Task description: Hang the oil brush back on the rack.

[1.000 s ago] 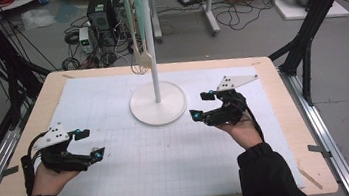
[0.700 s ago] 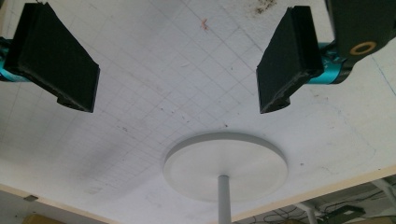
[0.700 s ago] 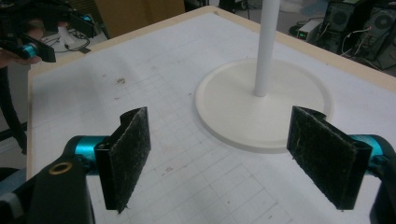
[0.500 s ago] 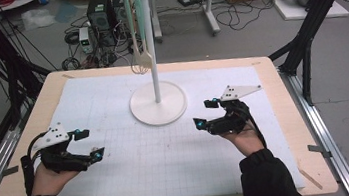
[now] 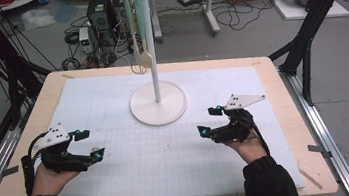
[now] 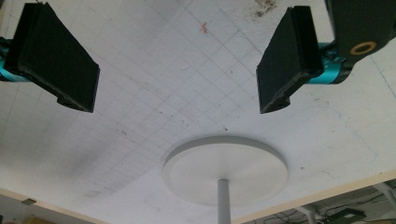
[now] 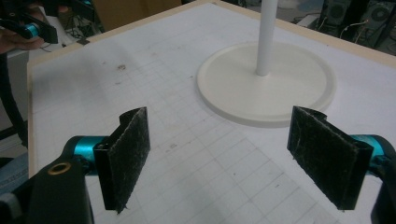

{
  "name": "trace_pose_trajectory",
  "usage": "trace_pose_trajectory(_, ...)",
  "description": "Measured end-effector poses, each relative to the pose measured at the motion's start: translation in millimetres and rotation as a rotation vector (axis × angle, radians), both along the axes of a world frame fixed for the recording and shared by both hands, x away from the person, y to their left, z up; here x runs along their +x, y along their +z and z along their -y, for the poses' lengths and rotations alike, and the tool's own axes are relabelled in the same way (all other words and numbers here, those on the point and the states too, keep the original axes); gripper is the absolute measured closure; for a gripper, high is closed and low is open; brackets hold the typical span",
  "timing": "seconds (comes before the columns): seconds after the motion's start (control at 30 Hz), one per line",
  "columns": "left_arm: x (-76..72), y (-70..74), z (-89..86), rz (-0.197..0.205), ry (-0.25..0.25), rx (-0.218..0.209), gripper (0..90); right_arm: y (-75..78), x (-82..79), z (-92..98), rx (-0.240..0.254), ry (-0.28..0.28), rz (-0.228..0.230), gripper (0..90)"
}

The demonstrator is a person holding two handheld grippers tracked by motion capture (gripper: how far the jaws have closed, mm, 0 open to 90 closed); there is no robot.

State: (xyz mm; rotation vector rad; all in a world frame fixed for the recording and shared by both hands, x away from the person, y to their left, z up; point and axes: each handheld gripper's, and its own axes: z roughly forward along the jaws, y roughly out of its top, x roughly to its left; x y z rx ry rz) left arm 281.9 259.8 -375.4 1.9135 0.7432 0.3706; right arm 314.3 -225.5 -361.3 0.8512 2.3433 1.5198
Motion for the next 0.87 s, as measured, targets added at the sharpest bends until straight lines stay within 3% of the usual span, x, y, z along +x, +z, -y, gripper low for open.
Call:
trace_pose_trajectory(0.57, 1.6, -8.0, 0.3, -0.026, 0.004, 0.007, 13.9, -20.7, -15.4, 9.4, 0.039, -0.007, -0.004, 19.4)
trace_pose_trajectory(0.87, 4.2, -11.3, 2.7, -0.016, 0.020, 0.011, 13.8, -25.1, -22.5, 19.2, 0.050, -0.017, 0.004, 19.0)
